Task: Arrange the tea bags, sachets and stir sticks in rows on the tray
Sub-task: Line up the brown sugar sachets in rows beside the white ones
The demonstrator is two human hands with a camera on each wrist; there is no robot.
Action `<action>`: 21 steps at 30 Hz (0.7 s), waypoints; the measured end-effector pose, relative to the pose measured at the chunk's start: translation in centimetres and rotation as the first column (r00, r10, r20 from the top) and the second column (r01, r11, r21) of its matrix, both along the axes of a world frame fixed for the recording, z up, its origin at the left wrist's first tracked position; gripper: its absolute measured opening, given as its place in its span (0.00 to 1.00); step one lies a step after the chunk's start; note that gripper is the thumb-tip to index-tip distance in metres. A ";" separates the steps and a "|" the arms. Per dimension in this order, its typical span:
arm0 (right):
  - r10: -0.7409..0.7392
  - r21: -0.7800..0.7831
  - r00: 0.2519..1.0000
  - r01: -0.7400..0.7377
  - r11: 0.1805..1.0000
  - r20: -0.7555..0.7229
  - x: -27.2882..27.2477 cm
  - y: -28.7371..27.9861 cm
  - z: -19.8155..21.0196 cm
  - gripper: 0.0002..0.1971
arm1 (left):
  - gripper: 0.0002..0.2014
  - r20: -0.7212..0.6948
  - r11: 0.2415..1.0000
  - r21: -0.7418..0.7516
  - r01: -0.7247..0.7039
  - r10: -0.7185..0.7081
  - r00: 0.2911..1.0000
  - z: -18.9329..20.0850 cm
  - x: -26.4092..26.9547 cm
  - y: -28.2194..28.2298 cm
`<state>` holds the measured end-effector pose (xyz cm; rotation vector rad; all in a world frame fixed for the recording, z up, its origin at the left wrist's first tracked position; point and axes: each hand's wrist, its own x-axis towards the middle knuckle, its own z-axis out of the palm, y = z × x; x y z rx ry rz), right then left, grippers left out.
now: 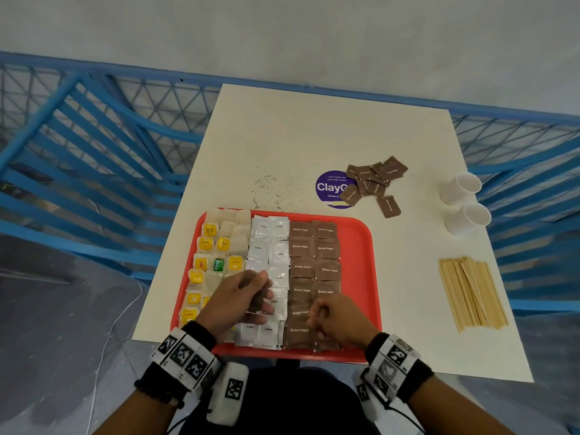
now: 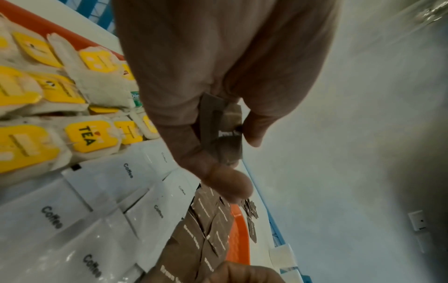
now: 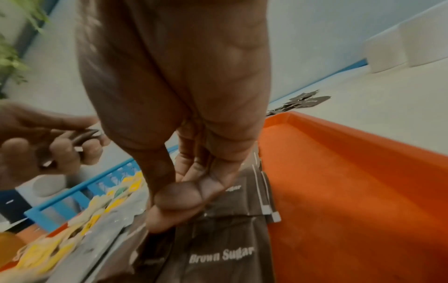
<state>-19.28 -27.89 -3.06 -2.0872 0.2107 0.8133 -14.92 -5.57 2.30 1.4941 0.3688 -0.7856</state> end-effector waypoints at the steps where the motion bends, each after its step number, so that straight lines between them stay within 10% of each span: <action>1: -0.001 -0.013 1.000 0.001 1.000 0.004 -0.1 0.3 -0.2 0.09 | 0.20 0.000 1.000 -0.004 -0.002 0.002 1.000 0.0 0.0 0.0; 9: 0.082 -0.219 0.984 -0.045 0.975 0.161 0.0 0.4 -0.6 0.15 | 0.12 -0.061 0.987 -0.158 0.027 -0.036 0.998 0.4 0.2 -0.1; 15: -0.167 0.197 0.942 0.112 0.974 0.290 1.8 0.4 5.9 0.14 | 0.21 -0.013 0.926 -0.317 0.203 -0.218 0.976 1.4 0.4 -0.9; 21: -0.378 0.332 0.907 0.303 0.893 0.188 2.0 0.2 8.5 0.08 | 0.09 0.201 0.983 -0.026 0.179 -0.171 0.965 2.3 0.9 -2.9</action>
